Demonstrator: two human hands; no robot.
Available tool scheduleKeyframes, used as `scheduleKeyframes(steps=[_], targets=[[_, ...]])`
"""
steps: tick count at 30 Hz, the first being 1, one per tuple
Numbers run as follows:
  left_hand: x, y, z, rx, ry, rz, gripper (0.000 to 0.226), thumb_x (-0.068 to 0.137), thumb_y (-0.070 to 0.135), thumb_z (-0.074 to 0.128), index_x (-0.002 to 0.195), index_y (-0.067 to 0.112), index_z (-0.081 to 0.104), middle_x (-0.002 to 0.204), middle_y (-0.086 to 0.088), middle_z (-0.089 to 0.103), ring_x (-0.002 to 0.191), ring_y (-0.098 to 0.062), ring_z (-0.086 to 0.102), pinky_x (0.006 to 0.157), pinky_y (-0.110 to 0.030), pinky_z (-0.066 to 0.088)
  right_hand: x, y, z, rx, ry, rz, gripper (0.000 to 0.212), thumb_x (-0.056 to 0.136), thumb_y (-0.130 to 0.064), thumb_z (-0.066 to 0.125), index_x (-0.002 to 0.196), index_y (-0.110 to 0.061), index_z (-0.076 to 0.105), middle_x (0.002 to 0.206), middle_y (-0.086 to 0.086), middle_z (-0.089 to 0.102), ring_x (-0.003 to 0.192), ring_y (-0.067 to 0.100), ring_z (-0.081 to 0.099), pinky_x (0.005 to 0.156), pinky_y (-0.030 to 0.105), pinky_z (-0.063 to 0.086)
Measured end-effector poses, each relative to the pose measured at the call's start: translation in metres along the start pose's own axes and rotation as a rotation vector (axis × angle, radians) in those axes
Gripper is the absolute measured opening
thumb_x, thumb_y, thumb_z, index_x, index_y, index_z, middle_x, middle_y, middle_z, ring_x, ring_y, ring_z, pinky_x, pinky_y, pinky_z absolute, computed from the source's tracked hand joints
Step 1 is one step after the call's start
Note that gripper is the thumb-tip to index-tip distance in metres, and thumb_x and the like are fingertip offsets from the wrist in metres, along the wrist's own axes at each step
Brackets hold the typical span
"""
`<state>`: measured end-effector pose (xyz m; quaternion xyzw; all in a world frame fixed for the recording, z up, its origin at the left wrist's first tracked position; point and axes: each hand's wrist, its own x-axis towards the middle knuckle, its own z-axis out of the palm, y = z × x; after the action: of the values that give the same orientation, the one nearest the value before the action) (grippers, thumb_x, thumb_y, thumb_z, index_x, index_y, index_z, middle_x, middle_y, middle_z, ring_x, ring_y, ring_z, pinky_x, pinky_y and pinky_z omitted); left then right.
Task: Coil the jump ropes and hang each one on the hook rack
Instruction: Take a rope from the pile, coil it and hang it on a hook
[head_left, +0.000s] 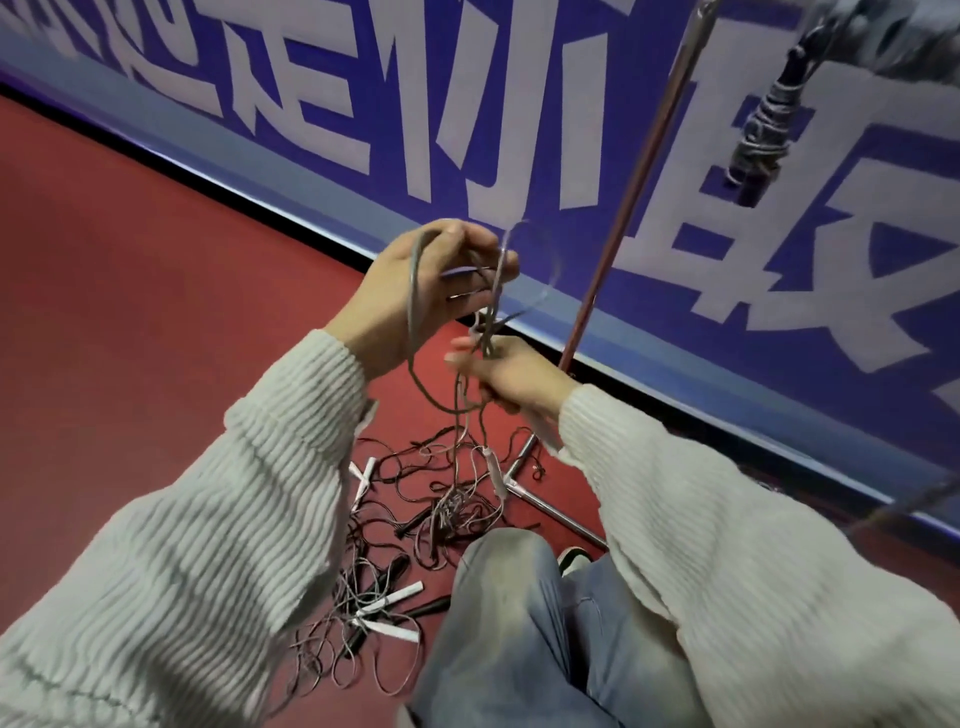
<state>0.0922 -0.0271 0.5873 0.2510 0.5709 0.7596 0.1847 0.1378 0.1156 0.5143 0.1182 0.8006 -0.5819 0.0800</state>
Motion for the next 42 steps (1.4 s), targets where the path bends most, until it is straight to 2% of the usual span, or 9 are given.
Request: scheduleKeyframes(steps=[4, 9, 13, 18, 21, 23, 26, 39, 42], targets=[[-0.008, -0.001, -0.020, 0.131, 0.088, 0.157, 0.021, 0.107, 0.018, 0.049, 0.123, 0.010, 0.060, 0.127, -0.012, 0.068, 0.126, -0.026, 0.062, 0.108, -0.040, 0.048, 0.010, -0.016, -0.005, 0.053, 0.113, -0.047, 0.035, 0.103, -0.039, 0.057, 0.081, -0.014, 0.069, 0.049, -0.001, 0.053, 0.035, 0.009, 0.038, 0.042, 0.023, 0.027], [-0.022, -0.054, -0.061, 0.389, 0.569, 0.068, 0.054, 0.089, -0.016, 0.044, 0.135, 0.011, 0.054, 0.133, -0.004, 0.063, 0.124, -0.015, 0.060, 0.111, -0.040, 0.047, 0.007, -0.049, -0.028, 0.385, 0.102, -0.097, 0.039, 0.104, -0.039, 0.055, 0.075, -0.015, 0.064, 0.052, -0.003, 0.047, 0.034, 0.005, 0.033, 0.037, 0.017, 0.025], [-0.050, -0.114, -0.058, 0.565, 0.202, -0.342, 0.079, 0.087, -0.016, 0.051, 0.156, 0.019, 0.031, 0.159, -0.007, 0.036, 0.141, -0.019, 0.039, 0.097, -0.015, 0.049, -0.007, -0.081, -0.042, 0.591, -0.015, -0.147, 0.037, 0.104, -0.038, 0.054, 0.076, -0.016, 0.062, 0.052, -0.004, 0.044, 0.033, 0.003, 0.031, 0.037, 0.017, 0.024], [-0.050, -0.178, -0.032, 0.521, 0.079, -0.587, 0.101, 0.082, 0.013, 0.081, 0.160, 0.020, 0.017, 0.165, -0.008, 0.026, 0.148, -0.028, 0.033, 0.120, -0.048, 0.032, -0.032, -0.117, -0.049, 0.876, -0.108, -0.233, 0.036, 0.105, -0.040, 0.050, 0.077, -0.018, 0.056, 0.048, -0.009, 0.039, 0.031, 0.002, 0.028, 0.035, 0.017, 0.024], [-0.044, -0.208, -0.020, 0.495, 0.008, -0.652, 0.049, 0.091, 0.020, 0.075, 0.132, 0.016, 0.049, 0.130, -0.002, 0.060, 0.098, -0.013, 0.063, 0.085, -0.025, 0.055, -0.042, -0.138, -0.057, 0.947, -0.101, -0.347, 0.037, 0.107, -0.037, 0.048, 0.078, -0.016, 0.057, 0.049, -0.009, 0.040, 0.034, 0.002, 0.029, 0.036, 0.017, 0.024], [-0.045, -0.221, -0.021, 0.515, 0.072, -0.654, 0.008, 0.104, 0.023, 0.057, 0.100, 0.016, 0.058, 0.107, -0.010, 0.071, 0.068, -0.014, 0.057, 0.066, -0.034, 0.055, -0.044, -0.147, -0.069, 0.939, -0.033, -0.420, 0.037, 0.107, -0.038, 0.048, 0.078, -0.017, 0.057, 0.050, -0.009, 0.041, 0.036, 0.002, 0.029, 0.038, 0.018, 0.024], [-0.047, -0.207, -0.041, 0.270, 0.398, -0.647, 0.037, 0.111, 0.031, 0.036, 0.085, 0.012, 0.054, 0.086, -0.015, 0.069, 0.063, -0.021, 0.056, 0.061, -0.034, 0.051, -0.042, -0.143, -0.101, 0.818, 0.144, -0.426, 0.036, 0.105, -0.041, 0.050, 0.077, -0.020, 0.057, 0.054, -0.009, 0.041, 0.038, 0.002, 0.028, 0.040, 0.019, 0.023], [0.021, -0.051, -0.090, 0.616, 0.202, -0.010, 0.037, 0.110, 0.029, 0.037, 0.077, 0.017, 0.049, 0.063, -0.002, 0.060, 0.061, -0.028, 0.061, 0.076, -0.047, 0.060, -0.012, -0.085, -0.113, 0.090, 0.579, -0.302, 0.040, 0.104, -0.042, 0.053, 0.069, -0.022, 0.058, 0.044, -0.008, 0.046, 0.038, 0.006, 0.036, 0.042, 0.021, 0.028], [0.030, -0.020, -0.095, 0.506, 0.565, 0.273, 0.032, 0.107, 0.023, 0.035, 0.076, 0.024, 0.042, 0.062, 0.009, 0.046, 0.052, -0.009, 0.046, 0.059, -0.034, 0.046, -0.016, -0.095, -0.107, 0.012, 0.766, -0.458, 0.039, 0.103, -0.045, 0.050, 0.069, -0.026, 0.056, 0.053, -0.010, 0.053, 0.048, 0.000, 0.047, 0.054, 0.019, 0.041]])
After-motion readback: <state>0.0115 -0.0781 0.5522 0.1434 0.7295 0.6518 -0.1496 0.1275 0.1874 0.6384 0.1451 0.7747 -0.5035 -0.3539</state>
